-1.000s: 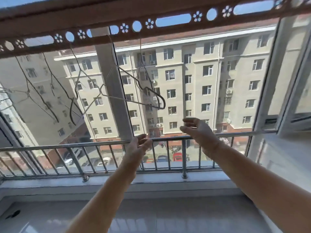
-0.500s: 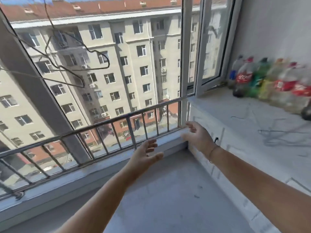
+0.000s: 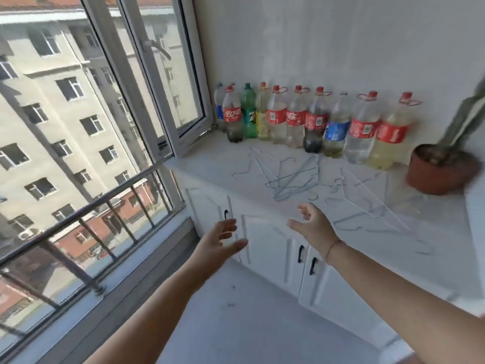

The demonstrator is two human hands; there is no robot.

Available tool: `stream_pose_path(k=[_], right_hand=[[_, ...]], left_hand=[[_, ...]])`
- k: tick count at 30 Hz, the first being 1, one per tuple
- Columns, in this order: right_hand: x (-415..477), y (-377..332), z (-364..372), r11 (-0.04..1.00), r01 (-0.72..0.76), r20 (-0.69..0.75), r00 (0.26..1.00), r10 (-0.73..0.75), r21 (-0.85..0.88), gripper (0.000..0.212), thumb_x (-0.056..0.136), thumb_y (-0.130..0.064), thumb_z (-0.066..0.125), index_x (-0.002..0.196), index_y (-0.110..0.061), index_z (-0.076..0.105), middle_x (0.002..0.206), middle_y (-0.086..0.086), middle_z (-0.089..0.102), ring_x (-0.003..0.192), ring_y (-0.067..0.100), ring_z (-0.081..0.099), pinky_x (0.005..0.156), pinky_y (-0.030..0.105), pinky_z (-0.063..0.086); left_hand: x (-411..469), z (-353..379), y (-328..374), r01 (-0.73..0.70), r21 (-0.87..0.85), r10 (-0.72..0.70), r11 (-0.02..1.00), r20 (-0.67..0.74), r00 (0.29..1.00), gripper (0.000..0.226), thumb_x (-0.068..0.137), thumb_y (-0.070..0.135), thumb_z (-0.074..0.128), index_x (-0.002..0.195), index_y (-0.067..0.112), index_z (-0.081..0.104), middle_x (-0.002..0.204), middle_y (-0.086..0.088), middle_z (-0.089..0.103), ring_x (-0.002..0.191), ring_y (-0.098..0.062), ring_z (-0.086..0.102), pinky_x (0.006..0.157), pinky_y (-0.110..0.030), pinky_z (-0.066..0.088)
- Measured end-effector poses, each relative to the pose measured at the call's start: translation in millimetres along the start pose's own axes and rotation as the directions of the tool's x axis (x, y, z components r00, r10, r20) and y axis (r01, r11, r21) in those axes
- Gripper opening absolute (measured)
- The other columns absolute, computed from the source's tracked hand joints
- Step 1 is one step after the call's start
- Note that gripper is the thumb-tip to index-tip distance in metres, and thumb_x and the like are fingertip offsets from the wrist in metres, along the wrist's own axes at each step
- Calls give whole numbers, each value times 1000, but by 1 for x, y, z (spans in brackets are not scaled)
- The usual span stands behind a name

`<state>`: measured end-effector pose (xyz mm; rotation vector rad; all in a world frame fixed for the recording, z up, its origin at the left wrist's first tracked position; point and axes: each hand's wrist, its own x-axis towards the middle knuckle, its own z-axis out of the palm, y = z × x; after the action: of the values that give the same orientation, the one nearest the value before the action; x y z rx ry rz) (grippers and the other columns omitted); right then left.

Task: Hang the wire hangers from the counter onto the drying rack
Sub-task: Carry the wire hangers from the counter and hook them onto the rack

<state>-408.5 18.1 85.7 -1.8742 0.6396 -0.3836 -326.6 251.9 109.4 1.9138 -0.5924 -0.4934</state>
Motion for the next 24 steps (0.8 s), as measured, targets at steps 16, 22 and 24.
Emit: stream_pose_path(k=[16,22,24], right_hand=[[107,165,-189,941,-336,-314,889,333,45,31,79,-12,67,109,-3,64,98,10,63,92,24,59,86,32,45],[159,191,-196,920,-383,-291,893,344,-87,19,78,-14,66,92,0,67,93,18,68,87,32,61,73,30,43],[178,198,-193,908,-392,-244,904,350,-147,14,78,-18,65,89,-10,66,88,5,66,84,22,58,71,24,39]], left_hand=[[174,219,29,81,46,-90,996,250,964,46,81,36,69,123,27,52,117,12,58,113,-7,53,92,-27,43],[213,247,25,138,68,-153,988,300,942,44,81,36,69,121,28,53,116,15,58,113,-4,52,91,-25,40],[232,248,24,143,81,-161,986,307,938,45,82,36,69,122,27,53,117,14,58,113,-3,52,92,-24,39]])
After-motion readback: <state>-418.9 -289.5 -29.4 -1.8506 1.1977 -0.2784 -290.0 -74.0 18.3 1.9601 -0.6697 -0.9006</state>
